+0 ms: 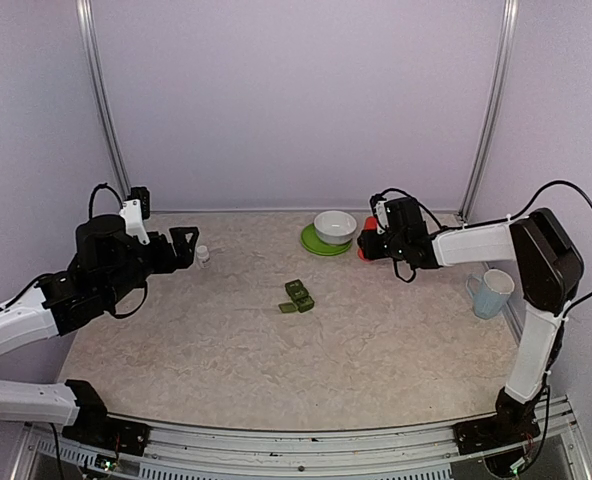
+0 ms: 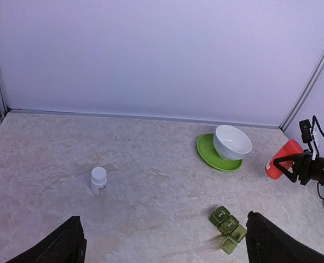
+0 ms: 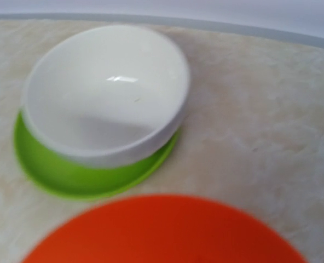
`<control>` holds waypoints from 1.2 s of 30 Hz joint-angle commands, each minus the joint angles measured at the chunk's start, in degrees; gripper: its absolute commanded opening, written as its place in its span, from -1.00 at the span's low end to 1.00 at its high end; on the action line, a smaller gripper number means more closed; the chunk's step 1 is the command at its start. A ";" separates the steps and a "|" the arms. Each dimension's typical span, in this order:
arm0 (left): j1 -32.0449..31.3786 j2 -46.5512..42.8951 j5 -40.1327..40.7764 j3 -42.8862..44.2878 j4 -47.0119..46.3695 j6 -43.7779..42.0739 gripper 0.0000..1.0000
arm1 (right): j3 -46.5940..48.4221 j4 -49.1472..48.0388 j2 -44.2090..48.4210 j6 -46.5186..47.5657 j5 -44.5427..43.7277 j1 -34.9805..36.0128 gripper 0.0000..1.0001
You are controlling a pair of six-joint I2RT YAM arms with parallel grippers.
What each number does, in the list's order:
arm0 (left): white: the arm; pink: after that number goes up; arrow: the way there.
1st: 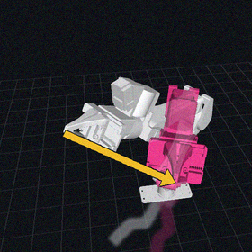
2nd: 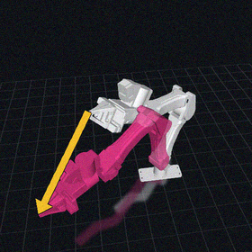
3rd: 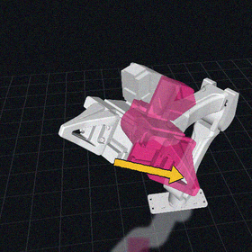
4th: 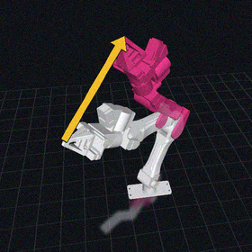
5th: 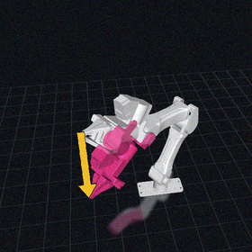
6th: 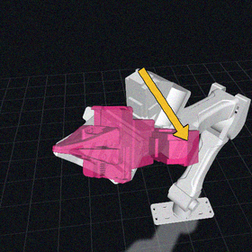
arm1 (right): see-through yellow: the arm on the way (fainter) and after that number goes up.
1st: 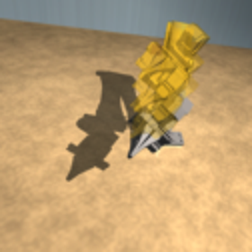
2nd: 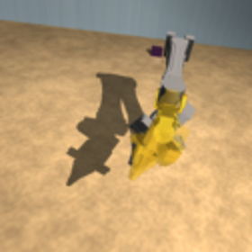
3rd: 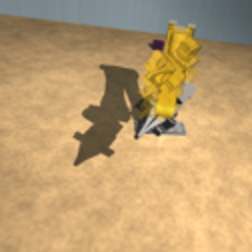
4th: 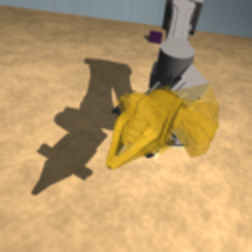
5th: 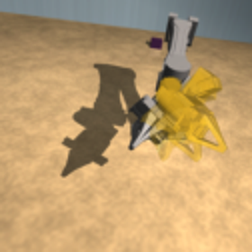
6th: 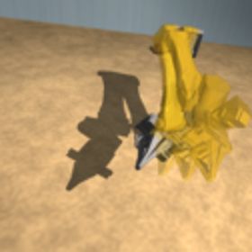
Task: Sort the pills into containers
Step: Pick up the pill bottle from the center of the board, then place the pill bottle at the center of the board.
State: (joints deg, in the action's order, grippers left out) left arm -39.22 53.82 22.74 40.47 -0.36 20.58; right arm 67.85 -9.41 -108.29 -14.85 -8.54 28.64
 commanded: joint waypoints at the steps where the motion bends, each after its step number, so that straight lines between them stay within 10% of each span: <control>1: 0.46 -2.01 -1.91 -3.40 -0.11 0.23 0.98 | -4.08 -3.29 5.27 0.89 2.87 1.69 -0.39; 18: 0.33 -1.62 -5.84 -5.86 -1.68 3.93 0.98 | -16.94 -10.15 15.47 12.75 17.23 11.54 -0.37; 36: -1.72 -9.14 -2.85 -8.55 3.07 4.66 0.98 | -6.33 -7.09 1.59 21.27 27.07 28.13 -0.32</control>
State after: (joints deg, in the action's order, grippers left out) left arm -40.36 46.22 18.48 32.99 1.19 25.28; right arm 58.54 -17.61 -104.03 3.90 16.25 55.00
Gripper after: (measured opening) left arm 0.989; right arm 0.516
